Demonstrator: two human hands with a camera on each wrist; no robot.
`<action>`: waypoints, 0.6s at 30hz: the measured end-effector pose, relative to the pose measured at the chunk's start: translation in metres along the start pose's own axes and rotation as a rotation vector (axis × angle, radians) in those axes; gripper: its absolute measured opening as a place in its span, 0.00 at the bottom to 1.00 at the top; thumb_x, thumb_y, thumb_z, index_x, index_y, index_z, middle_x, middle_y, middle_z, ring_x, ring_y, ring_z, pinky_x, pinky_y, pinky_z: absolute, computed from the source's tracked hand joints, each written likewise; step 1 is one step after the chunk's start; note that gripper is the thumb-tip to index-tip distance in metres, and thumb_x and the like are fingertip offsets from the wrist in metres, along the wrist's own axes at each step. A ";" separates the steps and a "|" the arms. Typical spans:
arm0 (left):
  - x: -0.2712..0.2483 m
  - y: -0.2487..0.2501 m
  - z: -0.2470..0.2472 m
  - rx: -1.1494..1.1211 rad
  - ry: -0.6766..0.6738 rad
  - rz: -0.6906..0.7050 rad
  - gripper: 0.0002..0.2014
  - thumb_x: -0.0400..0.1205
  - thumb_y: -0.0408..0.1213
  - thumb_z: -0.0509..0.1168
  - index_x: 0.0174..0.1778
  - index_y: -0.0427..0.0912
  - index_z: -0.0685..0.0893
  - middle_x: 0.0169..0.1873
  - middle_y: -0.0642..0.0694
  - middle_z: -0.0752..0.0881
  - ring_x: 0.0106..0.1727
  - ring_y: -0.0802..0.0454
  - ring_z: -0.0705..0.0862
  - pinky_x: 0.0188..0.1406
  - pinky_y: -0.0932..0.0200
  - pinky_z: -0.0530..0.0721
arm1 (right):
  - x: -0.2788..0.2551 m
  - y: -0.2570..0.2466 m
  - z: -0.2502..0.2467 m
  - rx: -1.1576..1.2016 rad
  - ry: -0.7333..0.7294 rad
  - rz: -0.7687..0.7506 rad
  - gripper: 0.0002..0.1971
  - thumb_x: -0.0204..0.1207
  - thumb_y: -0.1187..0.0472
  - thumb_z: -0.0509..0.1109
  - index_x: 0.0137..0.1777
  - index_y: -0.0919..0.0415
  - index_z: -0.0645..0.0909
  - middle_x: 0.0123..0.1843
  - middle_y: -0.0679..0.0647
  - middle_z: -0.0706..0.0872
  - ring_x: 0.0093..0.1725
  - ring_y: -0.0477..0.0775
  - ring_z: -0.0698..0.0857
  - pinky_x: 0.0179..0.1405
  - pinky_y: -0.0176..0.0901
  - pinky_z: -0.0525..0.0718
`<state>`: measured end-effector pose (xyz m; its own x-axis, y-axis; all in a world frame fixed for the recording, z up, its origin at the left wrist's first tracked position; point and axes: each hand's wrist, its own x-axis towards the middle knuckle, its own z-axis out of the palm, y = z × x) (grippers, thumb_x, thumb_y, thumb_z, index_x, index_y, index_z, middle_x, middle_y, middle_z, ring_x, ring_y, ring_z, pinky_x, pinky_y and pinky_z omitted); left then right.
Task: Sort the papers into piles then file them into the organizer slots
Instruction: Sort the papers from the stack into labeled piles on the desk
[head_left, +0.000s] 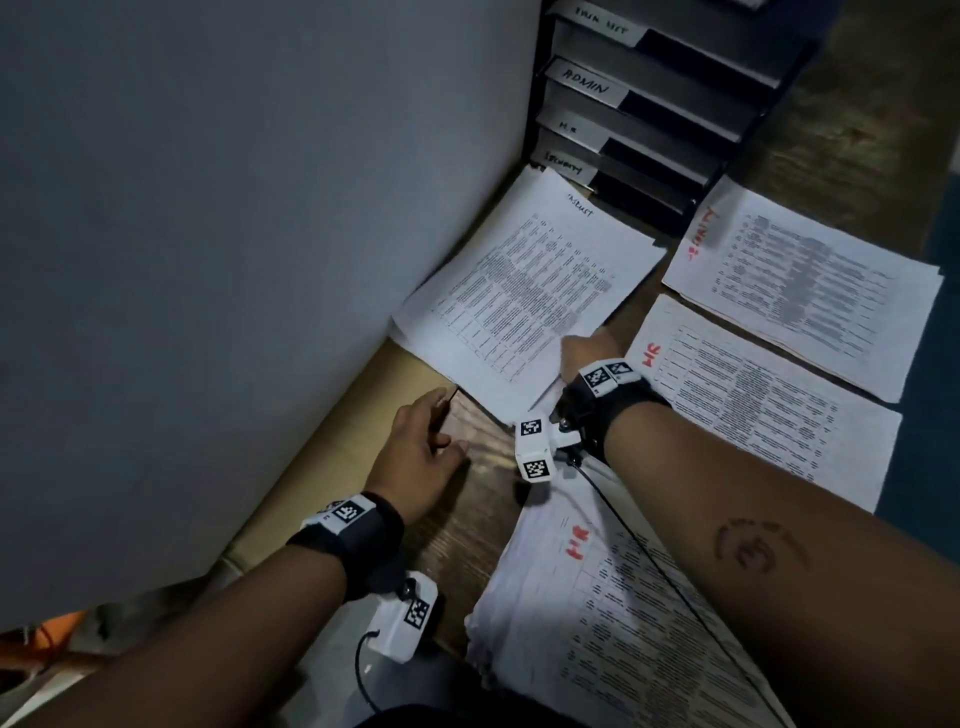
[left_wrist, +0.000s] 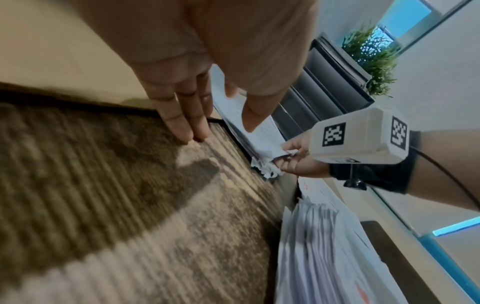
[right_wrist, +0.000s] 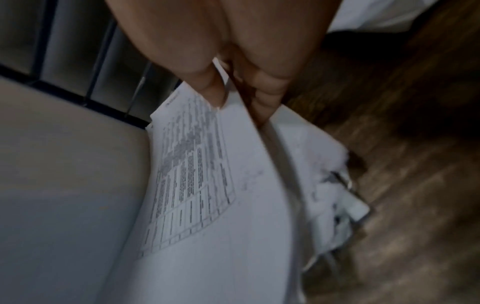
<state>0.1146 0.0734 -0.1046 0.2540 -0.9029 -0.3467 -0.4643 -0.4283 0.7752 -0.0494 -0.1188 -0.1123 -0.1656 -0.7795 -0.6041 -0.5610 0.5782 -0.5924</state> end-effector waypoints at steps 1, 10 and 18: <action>0.000 -0.004 -0.001 0.023 -0.026 -0.007 0.20 0.83 0.39 0.69 0.70 0.54 0.75 0.61 0.54 0.77 0.54 0.58 0.84 0.55 0.60 0.82 | 0.003 -0.002 -0.001 0.033 0.014 0.009 0.13 0.77 0.60 0.62 0.56 0.67 0.79 0.57 0.62 0.85 0.56 0.63 0.84 0.54 0.49 0.82; -0.033 -0.029 -0.002 0.455 -0.330 0.037 0.10 0.83 0.48 0.64 0.40 0.49 0.79 0.38 0.51 0.85 0.39 0.50 0.83 0.42 0.51 0.83 | -0.053 0.042 -0.078 -0.691 -0.354 -0.449 0.05 0.74 0.55 0.72 0.42 0.55 0.79 0.40 0.50 0.85 0.45 0.53 0.82 0.42 0.36 0.76; -0.058 -0.040 0.012 0.622 -0.256 0.209 0.16 0.78 0.61 0.67 0.42 0.52 0.77 0.43 0.52 0.78 0.44 0.51 0.77 0.43 0.54 0.79 | -0.088 0.146 -0.140 -0.916 -0.410 -0.385 0.30 0.57 0.42 0.85 0.48 0.51 0.70 0.45 0.47 0.73 0.43 0.51 0.76 0.36 0.45 0.72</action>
<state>0.1082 0.1428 -0.1221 -0.0655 -0.9160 -0.3957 -0.9000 -0.1171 0.4199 -0.2302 0.0002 -0.0709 0.3412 -0.6323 -0.6955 -0.9400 -0.2225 -0.2588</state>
